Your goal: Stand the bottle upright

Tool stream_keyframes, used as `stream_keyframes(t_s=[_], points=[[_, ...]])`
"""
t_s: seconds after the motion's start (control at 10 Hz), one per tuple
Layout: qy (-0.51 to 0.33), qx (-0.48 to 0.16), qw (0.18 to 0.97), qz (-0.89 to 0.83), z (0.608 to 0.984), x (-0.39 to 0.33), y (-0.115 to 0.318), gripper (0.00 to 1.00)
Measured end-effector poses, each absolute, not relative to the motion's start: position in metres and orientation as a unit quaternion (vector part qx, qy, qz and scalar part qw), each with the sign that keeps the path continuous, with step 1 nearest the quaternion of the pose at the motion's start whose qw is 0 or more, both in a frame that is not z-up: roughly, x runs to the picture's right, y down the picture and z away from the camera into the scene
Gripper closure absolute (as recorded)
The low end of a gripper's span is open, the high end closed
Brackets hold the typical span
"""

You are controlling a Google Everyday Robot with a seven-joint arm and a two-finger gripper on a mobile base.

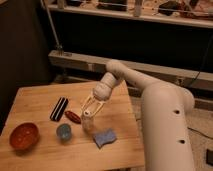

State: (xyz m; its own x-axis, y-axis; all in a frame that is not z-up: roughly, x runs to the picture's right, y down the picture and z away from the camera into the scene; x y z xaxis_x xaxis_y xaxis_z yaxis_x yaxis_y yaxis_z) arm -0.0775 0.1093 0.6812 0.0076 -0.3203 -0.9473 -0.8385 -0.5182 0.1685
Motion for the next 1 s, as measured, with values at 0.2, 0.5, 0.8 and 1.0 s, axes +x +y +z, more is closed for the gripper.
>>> stream_keyframes(t_s=[0.2,0.5,0.8,1.0], points=[[0.432,-0.67,0.233,0.556,0.6812,-0.0775,0.1092,0.9],[0.432,-0.67,0.233,0.556,0.6812,-0.0775,0.1092,0.9],[0.432,-0.67,0.233,0.556,0.6812,-0.0775,0.1092,0.92],[0.432,-0.67,0.233,0.556,0.6812,-0.0775,0.1092,0.98]])
